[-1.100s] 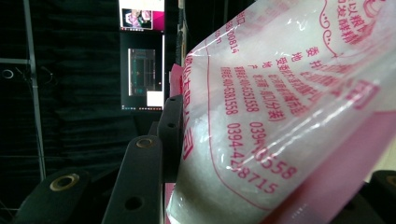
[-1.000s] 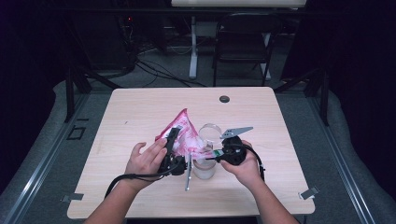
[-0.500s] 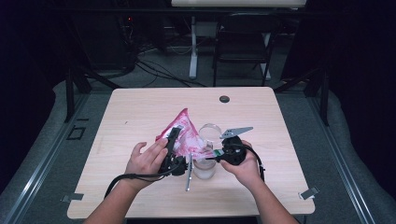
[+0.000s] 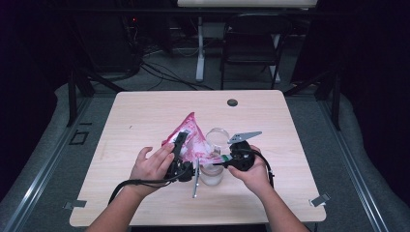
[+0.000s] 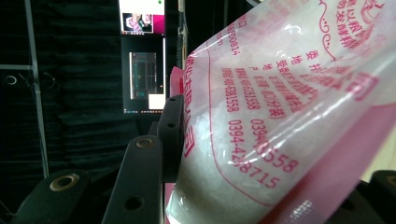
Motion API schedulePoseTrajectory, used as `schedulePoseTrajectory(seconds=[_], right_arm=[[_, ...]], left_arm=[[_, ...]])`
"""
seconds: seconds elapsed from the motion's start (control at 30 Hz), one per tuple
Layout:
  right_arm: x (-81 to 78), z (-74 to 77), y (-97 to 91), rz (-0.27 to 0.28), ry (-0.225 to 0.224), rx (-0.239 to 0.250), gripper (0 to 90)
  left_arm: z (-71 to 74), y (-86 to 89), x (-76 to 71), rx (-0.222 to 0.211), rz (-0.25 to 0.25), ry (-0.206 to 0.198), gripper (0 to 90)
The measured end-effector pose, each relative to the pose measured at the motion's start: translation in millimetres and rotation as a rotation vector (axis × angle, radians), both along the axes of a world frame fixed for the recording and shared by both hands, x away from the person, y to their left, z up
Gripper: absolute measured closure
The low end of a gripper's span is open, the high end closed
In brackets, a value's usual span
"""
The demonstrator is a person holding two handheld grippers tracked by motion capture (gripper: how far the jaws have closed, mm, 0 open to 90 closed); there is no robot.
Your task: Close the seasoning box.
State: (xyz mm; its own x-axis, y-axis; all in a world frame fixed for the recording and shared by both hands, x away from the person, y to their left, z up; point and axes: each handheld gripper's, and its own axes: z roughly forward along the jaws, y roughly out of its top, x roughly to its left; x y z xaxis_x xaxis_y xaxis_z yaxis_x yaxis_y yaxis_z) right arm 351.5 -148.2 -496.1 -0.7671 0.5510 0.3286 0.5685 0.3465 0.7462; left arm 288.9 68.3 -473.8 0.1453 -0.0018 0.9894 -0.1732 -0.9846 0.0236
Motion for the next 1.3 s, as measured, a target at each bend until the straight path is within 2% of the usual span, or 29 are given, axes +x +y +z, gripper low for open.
schedulePoseTrajectory(seconds=[0.3, 1.3], right_arm=[[0.5, -0.4, -0.3, 0.003, 0.003, 0.0, 90.0], [0.6, -1.5, 0.5, 0.01, 0.015, -0.005, 90.0]], left_arm=[[1.4, -0.9, 0.8, 0.017, -0.011, 0.001, 64.6], [5.3, -2.6, 1.9, 0.034, -0.017, 0.029, 64.4]])
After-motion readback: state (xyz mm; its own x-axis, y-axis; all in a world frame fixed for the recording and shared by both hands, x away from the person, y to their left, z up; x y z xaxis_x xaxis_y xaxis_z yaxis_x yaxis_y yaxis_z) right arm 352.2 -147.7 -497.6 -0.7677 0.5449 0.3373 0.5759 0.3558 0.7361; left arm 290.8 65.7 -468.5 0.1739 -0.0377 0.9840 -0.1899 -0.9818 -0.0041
